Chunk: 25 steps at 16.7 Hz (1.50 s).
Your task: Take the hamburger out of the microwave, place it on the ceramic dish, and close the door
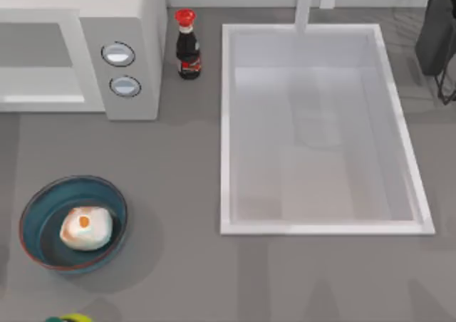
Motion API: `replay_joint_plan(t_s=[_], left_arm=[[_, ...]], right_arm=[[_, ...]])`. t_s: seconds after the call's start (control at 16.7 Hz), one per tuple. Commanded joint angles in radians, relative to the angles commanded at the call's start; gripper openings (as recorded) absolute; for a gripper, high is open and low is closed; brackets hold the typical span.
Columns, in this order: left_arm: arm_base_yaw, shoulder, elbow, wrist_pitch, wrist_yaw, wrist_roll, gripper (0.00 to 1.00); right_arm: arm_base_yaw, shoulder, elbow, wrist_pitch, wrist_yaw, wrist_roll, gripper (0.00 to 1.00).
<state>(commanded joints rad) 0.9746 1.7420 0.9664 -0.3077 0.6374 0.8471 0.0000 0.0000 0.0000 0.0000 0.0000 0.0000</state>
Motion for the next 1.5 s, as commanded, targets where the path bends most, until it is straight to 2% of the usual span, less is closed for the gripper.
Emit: replay_joint_plan(t_s=[0.3,0.72,1.14,1.5], left_arm=[[-0.090,-0.160,-0.204,0.099,-0.042,-0.098,0.00],[-0.108,-0.186,-0.234,0.112,-0.054,-0.122,0.00],[-0.372,-0.458,-0.474,0.201,-0.203,-0.370,0.00],[-0.395,-0.479,-0.496,0.210,-0.219,-0.396,0.00]], right_arm=[[0.000,0.000,0.000,0.000,0.000,0.000,1.00],[0.000,0.000,0.000,0.000,0.000,0.000,1.00],[0.000,0.000,0.000,0.000,0.000,0.000,1.00],[0.000,0.000,0.000,0.000,0.000,0.000,1.00]])
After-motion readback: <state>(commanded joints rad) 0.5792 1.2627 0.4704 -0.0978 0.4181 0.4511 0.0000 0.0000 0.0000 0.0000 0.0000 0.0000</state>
